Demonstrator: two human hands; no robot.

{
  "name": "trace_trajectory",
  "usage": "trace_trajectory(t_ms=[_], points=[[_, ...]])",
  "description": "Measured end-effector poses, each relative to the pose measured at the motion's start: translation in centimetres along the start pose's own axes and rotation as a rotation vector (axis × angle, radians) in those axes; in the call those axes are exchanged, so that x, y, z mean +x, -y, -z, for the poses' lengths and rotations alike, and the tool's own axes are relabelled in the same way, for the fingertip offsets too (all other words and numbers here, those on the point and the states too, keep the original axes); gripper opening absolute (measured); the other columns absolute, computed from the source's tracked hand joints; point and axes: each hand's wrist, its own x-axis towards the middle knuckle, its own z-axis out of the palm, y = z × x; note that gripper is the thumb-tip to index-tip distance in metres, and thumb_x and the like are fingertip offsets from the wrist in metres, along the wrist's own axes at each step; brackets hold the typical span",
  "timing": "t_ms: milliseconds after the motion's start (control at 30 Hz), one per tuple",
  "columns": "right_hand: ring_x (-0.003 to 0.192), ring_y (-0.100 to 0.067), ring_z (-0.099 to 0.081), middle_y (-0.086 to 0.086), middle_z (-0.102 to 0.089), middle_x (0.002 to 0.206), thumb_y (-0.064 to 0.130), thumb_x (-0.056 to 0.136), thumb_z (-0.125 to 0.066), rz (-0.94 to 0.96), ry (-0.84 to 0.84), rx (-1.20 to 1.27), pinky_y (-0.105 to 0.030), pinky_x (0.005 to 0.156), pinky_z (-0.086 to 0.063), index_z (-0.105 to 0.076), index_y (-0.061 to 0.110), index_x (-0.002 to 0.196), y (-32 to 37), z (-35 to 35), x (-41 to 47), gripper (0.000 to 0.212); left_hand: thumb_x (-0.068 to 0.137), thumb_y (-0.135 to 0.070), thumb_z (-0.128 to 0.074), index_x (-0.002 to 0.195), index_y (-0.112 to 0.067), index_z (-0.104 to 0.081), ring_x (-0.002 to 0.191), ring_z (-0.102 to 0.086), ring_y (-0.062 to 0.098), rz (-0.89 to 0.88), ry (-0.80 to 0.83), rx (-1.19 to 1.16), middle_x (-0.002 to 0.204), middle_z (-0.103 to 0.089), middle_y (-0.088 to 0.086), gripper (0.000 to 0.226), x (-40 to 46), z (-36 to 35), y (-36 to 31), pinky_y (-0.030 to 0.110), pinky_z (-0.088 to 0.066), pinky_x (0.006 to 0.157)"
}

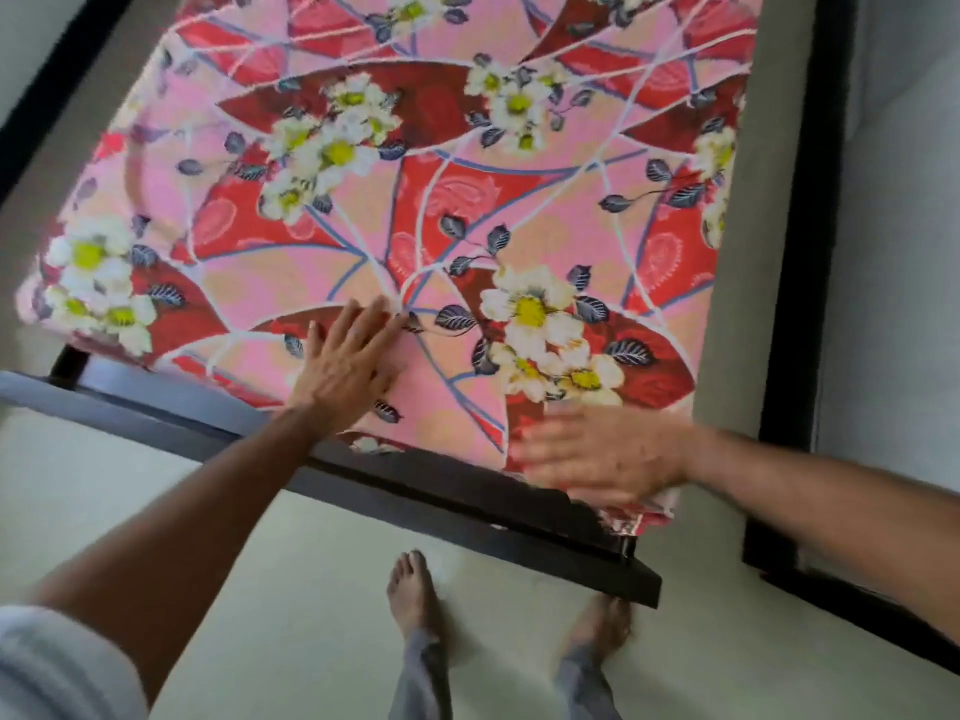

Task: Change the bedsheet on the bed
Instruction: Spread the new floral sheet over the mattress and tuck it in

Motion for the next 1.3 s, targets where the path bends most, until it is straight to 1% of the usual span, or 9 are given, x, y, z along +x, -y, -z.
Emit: trace_trajectory(t_ms=[133, 267, 433, 600, 767, 867, 1033, 1167, 1300], points=[[0.142, -0.029, -0.036, -0.010, -0.039, 0.156, 0.046, 0.103, -0.038, -0.754, -0.296, 0.077, -0.051, 0.114, -0.031, -0.045, 0.011, 0.146, -7.9, 2.0, 7.2, 0.056, 0.100, -0.063, -0.018, 0.163, -0.027, -0.009, 0.156, -0.003, 0.038, -0.073, 0.032, 0.087, 0.171, -0.004, 0.006, 0.073, -5.6, -3.9, 4.4, 0.076, -0.015, 0.114], [0.151, -0.034, -0.018, -0.009, -0.019, 0.165, 0.064, 0.098, -0.025, -1.233, -0.228, -0.039, -0.061, 0.119, -0.013, -0.021, 0.013, 0.158, -10.0, -0.3, 13.8, 0.078, 0.098, -0.070, -0.014, 0.160, -0.043, 0.002, 0.156, 0.015, 0.025, 0.133, -0.031, -0.087, 0.170, 0.013, -0.009, 0.070, -9.8, -4.2, 10.1, 0.070, 0.002, 0.116], [0.154, -0.029, -0.007, -0.005, -0.005, 0.168, 0.063, 0.099, -0.033, -0.492, -0.033, -0.179, -0.058, 0.121, -0.009, -0.006, 0.017, 0.160, -1.8, -1.5, 24.7, 0.081, 0.103, -0.062, -0.014, 0.162, -0.033, -0.006, 0.157, 0.006, 0.021, 0.363, -0.150, -0.191, 0.171, 0.002, -0.005, 0.067, -10.8, -2.4, 16.6, 0.064, -0.002, 0.122], [0.152, -0.021, -0.018, -0.001, -0.024, 0.164, 0.048, 0.102, -0.041, 0.225, 0.209, -0.108, -0.057, 0.120, -0.016, -0.039, 0.021, 0.152, -1.5, -0.8, 28.1, 0.056, 0.104, -0.063, -0.014, 0.162, -0.033, -0.001, 0.156, 0.011, 0.027, 0.265, -0.121, -0.137, 0.171, 0.006, -0.003, 0.067, -8.6, -0.9, 20.6, 0.069, -0.004, 0.120], [0.141, -0.030, -0.037, -0.011, -0.039, 0.156, 0.034, 0.095, -0.044, -0.734, -0.343, 0.055, -0.057, 0.112, -0.033, -0.047, 0.014, 0.144, -10.9, 3.4, 32.4, 0.053, 0.099, -0.070, -0.019, 0.161, -0.029, 0.008, 0.155, 0.006, 0.041, 0.483, -0.076, -0.247, 0.170, 0.010, 0.002, 0.079, -7.6, -1.8, 25.2, 0.071, -0.011, 0.117], [0.153, -0.032, -0.008, -0.007, -0.006, 0.167, 0.058, 0.099, -0.026, -1.152, -0.195, 0.065, -0.058, 0.122, -0.007, -0.015, 0.018, 0.160, -13.0, 2.6, 34.0, 0.073, 0.098, -0.072, -0.021, 0.162, -0.025, 0.004, 0.155, -0.005, 0.040, 0.654, -0.142, -0.451, 0.170, 0.010, 0.001, 0.084, -8.1, -2.0, 28.3, 0.070, -0.021, 0.116], [0.154, -0.028, 0.003, -0.002, 0.003, 0.168, 0.065, 0.097, -0.034, -0.549, -0.073, -0.160, -0.062, 0.120, -0.003, -0.002, 0.023, 0.160, -4.3, -0.7, 39.7, 0.083, 0.100, -0.067, -0.021, 0.162, -0.015, -0.002, 0.156, -0.003, 0.034, 0.613, -0.026, -0.119, 0.170, 0.002, 0.011, 0.083, -8.8, -1.7, 29.7, 0.069, -0.011, 0.119], [0.151, -0.025, -0.020, 0.000, -0.025, 0.164, 0.054, 0.098, -0.042, 0.067, 0.107, -0.090, -0.061, 0.118, -0.014, -0.035, 0.025, 0.153, -3.2, 0.0, 41.0, 0.063, 0.103, -0.055, -0.027, 0.147, -0.007, -0.034, 0.151, -0.020, 0.038, 0.504, -0.097, -0.018, 0.159, -0.029, 0.019, 0.065, -8.0, 1.4, 30.8, 0.071, -0.017, 0.116], [0.128, -0.025, -0.050, -0.009, -0.051, 0.144, 0.018, 0.097, -0.052, -0.349, -0.290, 0.148, -0.050, 0.106, -0.042, -0.055, 0.015, 0.137, -8.6, 3.9, 43.3, 0.040, 0.104, -0.052, -0.032, 0.156, -0.015, -0.026, 0.156, -0.005, 0.034, 0.362, -0.163, -0.025, 0.168, -0.014, 0.012, 0.064, -4.2, 4.3, 33.5, 0.067, -0.010, 0.121]])
